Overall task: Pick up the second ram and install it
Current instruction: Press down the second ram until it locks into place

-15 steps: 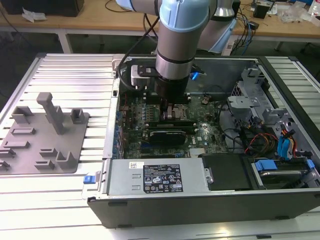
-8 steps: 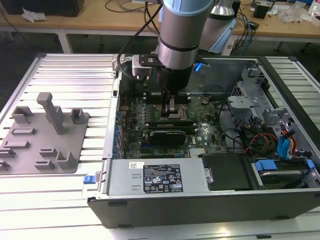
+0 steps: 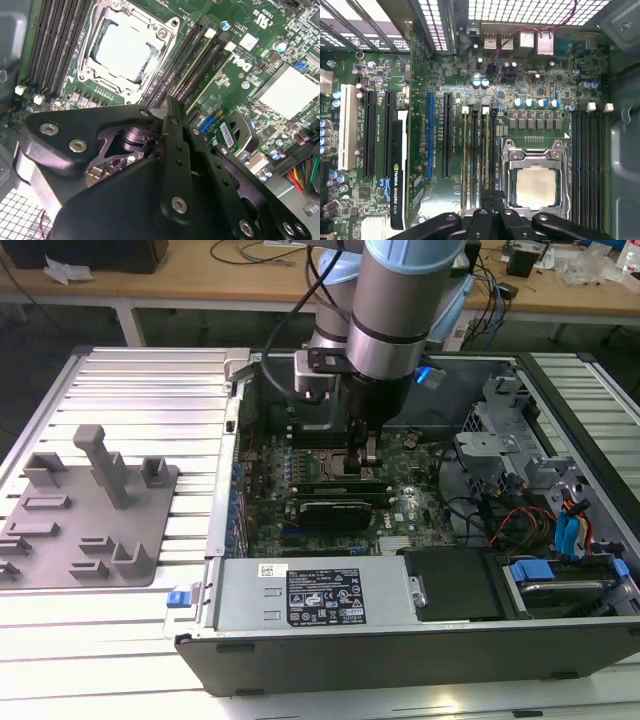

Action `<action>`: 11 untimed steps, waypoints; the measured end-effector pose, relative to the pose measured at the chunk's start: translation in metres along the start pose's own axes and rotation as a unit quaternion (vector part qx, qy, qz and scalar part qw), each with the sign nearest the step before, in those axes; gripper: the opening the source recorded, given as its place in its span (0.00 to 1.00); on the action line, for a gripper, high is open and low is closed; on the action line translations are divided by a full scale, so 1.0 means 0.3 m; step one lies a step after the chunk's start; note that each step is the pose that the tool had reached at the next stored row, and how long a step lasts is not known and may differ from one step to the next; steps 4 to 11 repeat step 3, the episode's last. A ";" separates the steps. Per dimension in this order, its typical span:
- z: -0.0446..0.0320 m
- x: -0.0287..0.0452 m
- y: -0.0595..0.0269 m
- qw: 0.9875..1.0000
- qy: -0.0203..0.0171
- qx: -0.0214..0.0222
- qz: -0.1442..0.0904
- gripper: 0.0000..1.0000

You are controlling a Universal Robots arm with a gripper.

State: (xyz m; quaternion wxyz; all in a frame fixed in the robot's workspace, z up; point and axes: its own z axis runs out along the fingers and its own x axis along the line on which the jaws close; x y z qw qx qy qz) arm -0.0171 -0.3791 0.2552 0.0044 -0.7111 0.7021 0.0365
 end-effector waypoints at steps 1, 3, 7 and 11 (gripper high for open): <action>0.000 0.000 -0.001 1.000 0.000 0.000 0.000 0.08; 0.000 0.000 -0.003 1.000 0.000 0.000 0.000 0.08; 0.000 0.000 -0.003 1.000 0.000 0.000 0.000 0.08; 0.000 0.000 -0.003 1.000 0.000 0.000 0.000 0.08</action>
